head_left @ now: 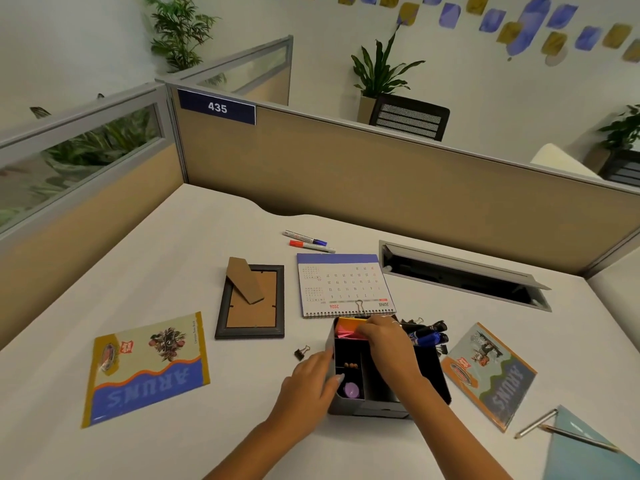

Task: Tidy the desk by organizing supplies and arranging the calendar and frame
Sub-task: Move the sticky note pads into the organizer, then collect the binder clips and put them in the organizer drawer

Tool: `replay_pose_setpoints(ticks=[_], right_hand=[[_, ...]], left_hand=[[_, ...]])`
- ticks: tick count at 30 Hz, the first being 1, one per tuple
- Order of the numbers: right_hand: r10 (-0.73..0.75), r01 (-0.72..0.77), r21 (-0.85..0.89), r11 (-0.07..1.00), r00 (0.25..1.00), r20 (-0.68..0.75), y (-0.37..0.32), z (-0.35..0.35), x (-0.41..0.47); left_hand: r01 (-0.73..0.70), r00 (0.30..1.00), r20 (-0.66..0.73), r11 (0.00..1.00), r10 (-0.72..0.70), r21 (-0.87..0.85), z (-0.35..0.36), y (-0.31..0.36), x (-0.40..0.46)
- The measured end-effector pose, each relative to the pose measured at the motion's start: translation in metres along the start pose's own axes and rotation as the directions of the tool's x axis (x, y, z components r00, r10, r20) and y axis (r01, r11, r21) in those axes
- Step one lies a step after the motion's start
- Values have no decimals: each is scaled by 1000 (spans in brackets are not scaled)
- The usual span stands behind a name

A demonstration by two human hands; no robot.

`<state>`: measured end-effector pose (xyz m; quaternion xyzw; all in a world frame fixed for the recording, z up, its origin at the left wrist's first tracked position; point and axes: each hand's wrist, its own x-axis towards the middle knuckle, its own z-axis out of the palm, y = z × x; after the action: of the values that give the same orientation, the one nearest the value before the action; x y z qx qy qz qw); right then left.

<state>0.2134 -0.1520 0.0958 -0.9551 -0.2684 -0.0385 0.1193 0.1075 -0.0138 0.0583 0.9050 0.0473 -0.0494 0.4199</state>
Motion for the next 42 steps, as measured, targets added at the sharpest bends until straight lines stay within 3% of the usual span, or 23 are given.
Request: replay_pose_setpoints(ticks=[7,16,20,23,26,33,37,42], right_hand=[[186,-168,127,978,971,-150,-5,0,-10],[246,-192,224,956,937,-249,-12,3,-38],[226,-166,227,960,936,-270,-4,6,-50],[186,-112,243,964,933,-309,5,2,-57],[155,-64,251,966,919,-363,18,-5,-65],[186,-19,345,938,869,-459,71,-21,-105],[240,-79,344,936,857,-456,117,-21,-134],[401,-322,297,899,877,-263,188,-9,-165]], left_hand=[[3,997,72,992,-12,128,-2,-2,2],[6,998,66,994,-13,108,11,-9,5],[27,993,-117,984,-6,179,14,3,5],[-63,953,-279,978,118,200,14,16,7],[-193,900,-340,949,272,249,23,27,6],[-467,817,-213,832,535,300,85,63,-15],[-498,830,-133,827,541,261,132,76,-23],[-416,887,-62,851,457,319,169,64,-20]])
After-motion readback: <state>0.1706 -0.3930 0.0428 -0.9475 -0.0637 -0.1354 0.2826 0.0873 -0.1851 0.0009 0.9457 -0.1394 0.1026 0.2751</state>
